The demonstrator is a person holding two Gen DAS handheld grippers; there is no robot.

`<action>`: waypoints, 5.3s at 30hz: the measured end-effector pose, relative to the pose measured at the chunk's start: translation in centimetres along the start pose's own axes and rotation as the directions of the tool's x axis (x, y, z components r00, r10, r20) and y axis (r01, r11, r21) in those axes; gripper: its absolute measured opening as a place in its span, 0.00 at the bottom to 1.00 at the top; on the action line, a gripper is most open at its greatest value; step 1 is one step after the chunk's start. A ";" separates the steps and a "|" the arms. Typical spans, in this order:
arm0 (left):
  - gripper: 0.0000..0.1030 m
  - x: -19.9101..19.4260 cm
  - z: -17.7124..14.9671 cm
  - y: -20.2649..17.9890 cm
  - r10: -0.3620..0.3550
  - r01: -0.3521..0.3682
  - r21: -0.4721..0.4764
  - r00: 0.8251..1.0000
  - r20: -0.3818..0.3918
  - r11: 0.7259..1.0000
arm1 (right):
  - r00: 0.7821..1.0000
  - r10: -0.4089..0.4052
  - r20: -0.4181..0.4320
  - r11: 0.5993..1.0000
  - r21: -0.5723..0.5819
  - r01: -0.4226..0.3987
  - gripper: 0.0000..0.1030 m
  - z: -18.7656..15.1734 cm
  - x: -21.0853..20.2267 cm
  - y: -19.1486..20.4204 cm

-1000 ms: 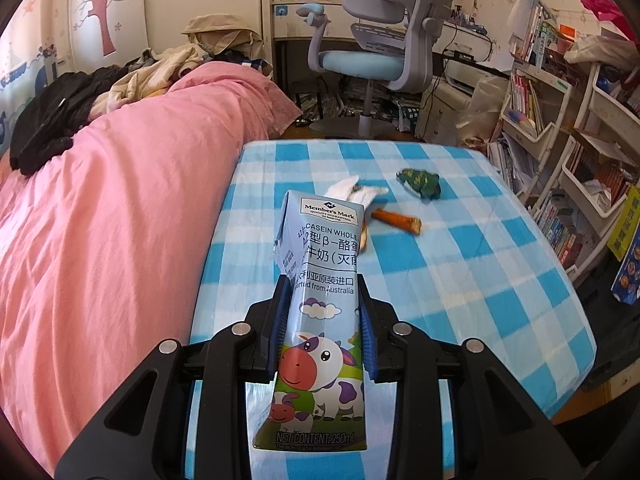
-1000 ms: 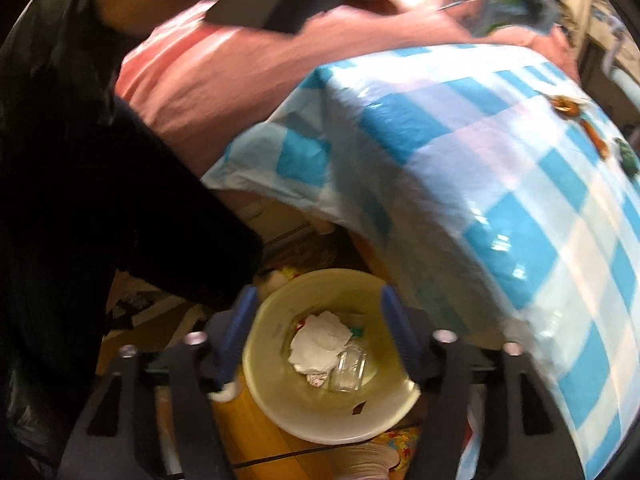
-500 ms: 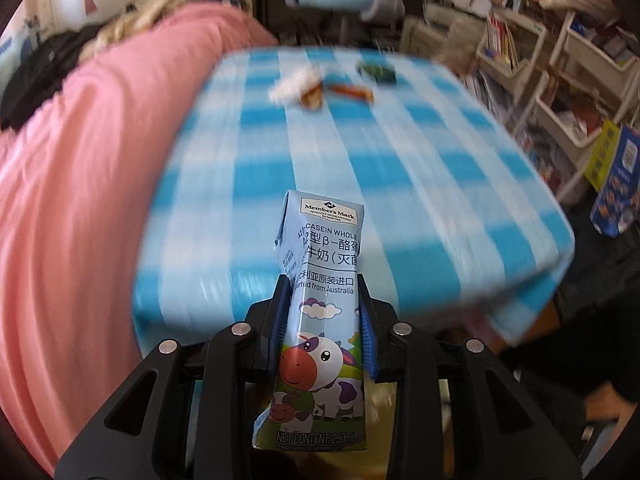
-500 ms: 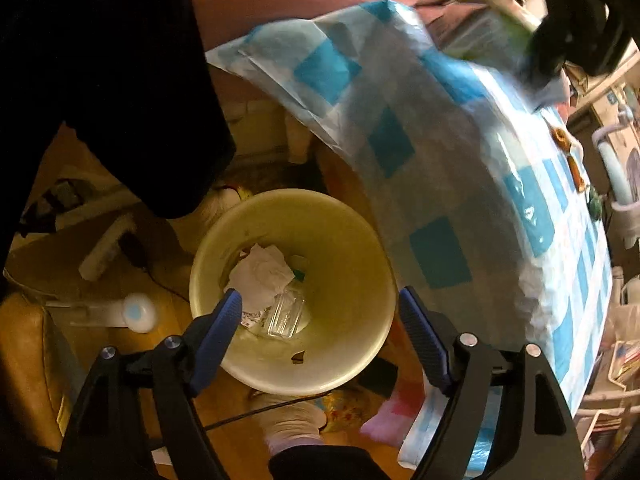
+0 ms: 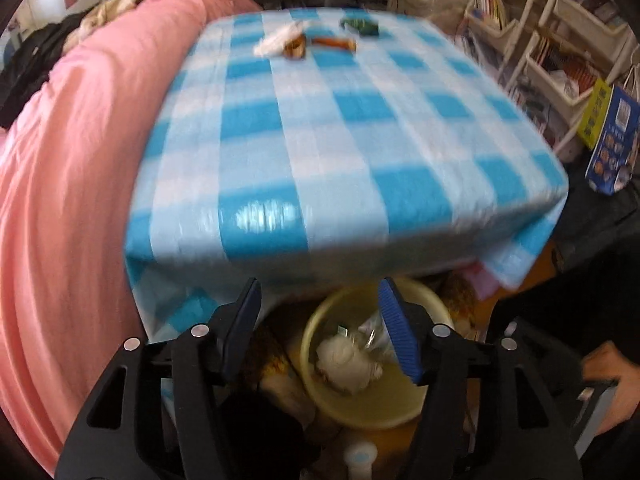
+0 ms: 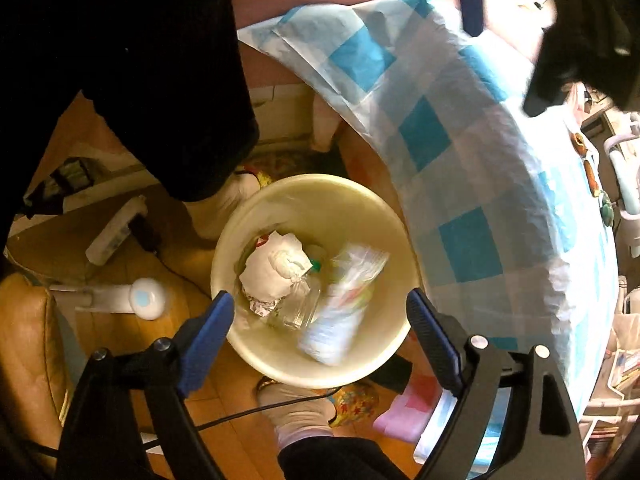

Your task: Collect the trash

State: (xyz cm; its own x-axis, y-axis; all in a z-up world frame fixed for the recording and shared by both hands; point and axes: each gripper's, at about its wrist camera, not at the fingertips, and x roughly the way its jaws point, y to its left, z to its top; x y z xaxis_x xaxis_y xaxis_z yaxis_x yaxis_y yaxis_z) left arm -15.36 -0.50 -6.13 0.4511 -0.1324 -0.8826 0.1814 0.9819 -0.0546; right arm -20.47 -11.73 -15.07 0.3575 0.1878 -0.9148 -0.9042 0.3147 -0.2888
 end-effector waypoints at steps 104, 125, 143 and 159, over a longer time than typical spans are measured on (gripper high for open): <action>0.88 0.7 14.8 -2.1 0.138 -0.170 0.063 0.928 0.345 0.983 | 0.983 -0.112 0.147 0.993 -0.014 0.115 0.90 4.6 2.8 0.0; 0.88 0.5 14.6 -1.8 0.141 -0.171 0.060 0.930 0.340 0.983 | 0.984 -0.108 0.143 0.994 -0.016 0.112 0.90 4.6 2.8 0.0; 0.89 0.5 14.7 -1.7 0.140 -0.169 0.058 0.930 0.339 0.984 | 0.984 -0.108 0.142 0.994 -0.013 0.111 0.90 4.7 2.9 0.0; 0.89 -0.9 15.2 3.0 0.210 -0.221 -0.014 0.899 0.385 0.975 | 0.965 -0.163 0.205 0.987 0.016 0.163 0.90 5.3 1.0 -1.1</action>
State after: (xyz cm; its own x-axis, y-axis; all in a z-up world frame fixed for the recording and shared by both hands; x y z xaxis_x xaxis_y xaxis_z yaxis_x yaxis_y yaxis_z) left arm -1.90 0.55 1.64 0.7800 0.0348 -0.6249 0.0644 0.9887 0.1354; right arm -17.91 -6.97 -14.19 0.5401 0.3209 -0.7780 -0.8300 0.3561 -0.4293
